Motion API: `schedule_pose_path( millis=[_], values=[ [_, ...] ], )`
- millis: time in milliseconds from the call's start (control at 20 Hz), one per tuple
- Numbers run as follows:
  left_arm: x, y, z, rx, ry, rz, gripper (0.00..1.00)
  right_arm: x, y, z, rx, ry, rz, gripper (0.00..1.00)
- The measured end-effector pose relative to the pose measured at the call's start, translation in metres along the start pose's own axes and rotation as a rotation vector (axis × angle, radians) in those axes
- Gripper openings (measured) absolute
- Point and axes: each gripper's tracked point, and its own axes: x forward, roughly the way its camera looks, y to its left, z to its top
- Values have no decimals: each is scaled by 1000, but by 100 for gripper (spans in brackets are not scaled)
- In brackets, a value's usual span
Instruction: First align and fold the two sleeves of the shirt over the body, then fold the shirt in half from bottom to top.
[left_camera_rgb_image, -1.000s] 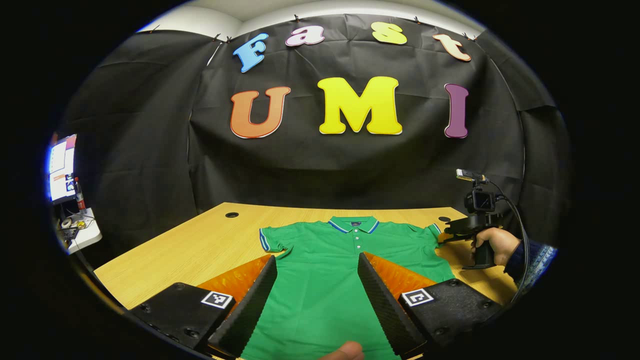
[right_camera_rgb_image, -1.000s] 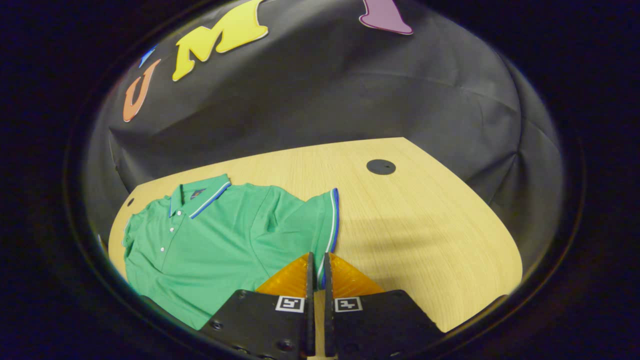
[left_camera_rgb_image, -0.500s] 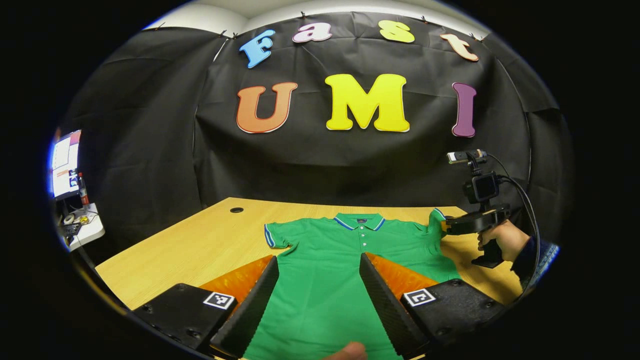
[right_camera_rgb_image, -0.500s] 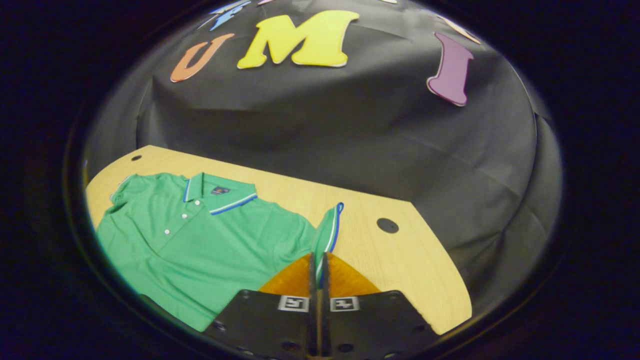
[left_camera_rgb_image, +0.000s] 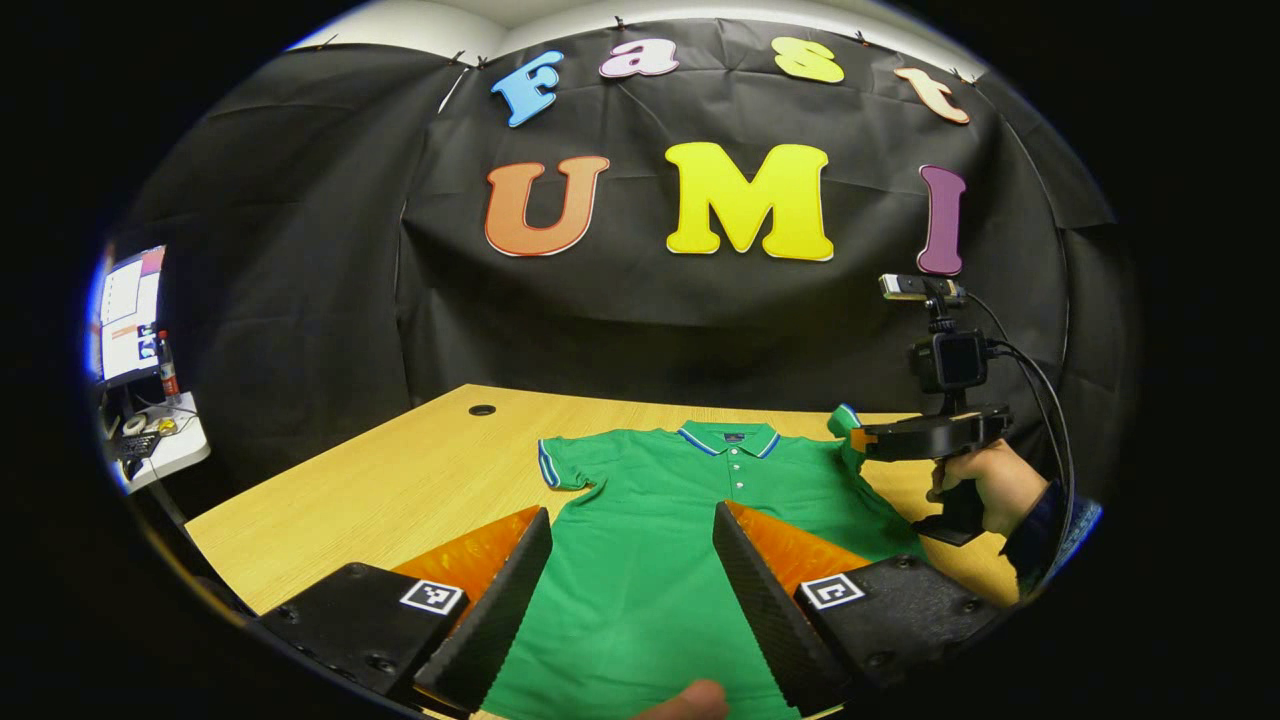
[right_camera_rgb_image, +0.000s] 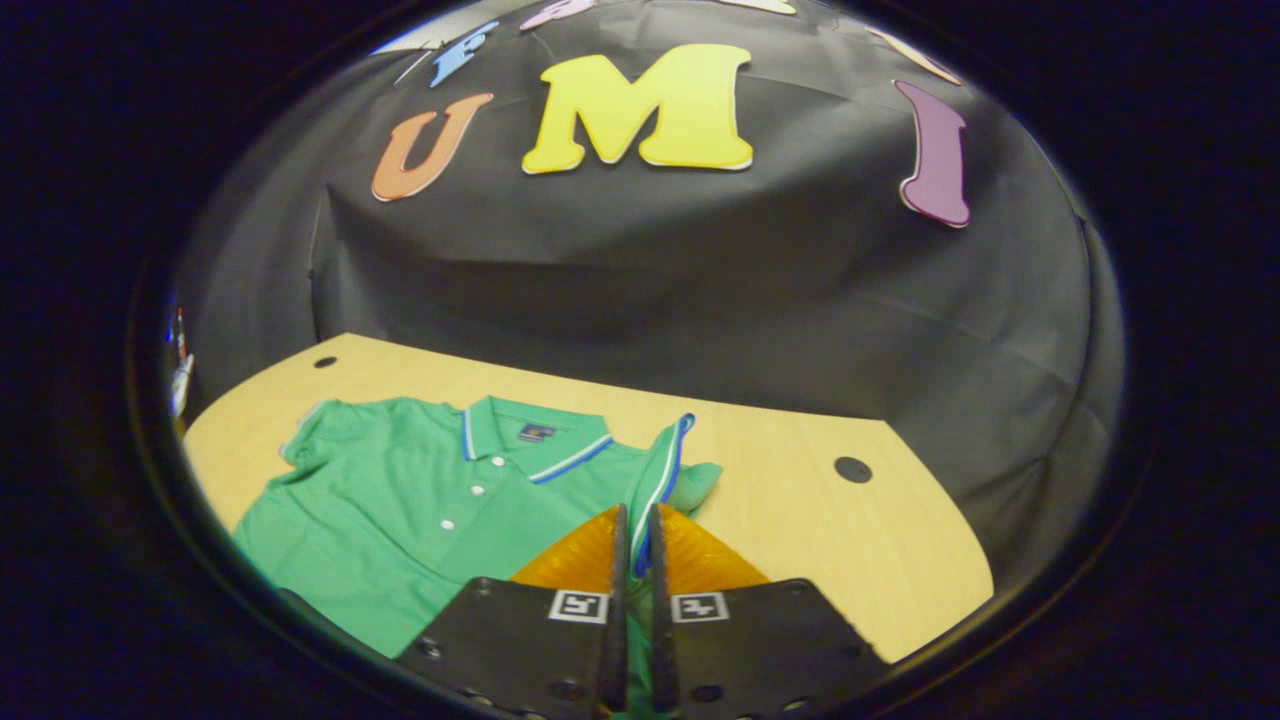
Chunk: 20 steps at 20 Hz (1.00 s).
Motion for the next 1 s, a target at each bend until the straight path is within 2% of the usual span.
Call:
schedule_pose_path(
  millis=[150, 200, 400, 550, 700, 850, 1000],
  values=[
    [2, 4, -5, -4, 12, 15, 100, -20, 19, 11, 63, -33, 66, 96],
    [2, 6, -4, 2, 10, 24, 100, -26, 20, 13, 81, -37, 65, 94],
    [7, 15, 0, 37, -11, 72, 100, -67, 3, 24, 112, -72, 36, 96],
    [8, 16, -3, 57, 7, 77, 100, -111, -19, 28, 120, -108, 2, 96],
    [7, 31, 7, 76, 11, 132, 100, -159, -44, 26, 123, -148, -49, 95],
    [15, 36, 22, 7, 20, 135, 100, -208, -59, 11, 149, -192, -57, 94],
    [32, 56, 42, -18, 19, 188, 100, -246, -72, -15, 150, -217, -54, 95]
  ],
)
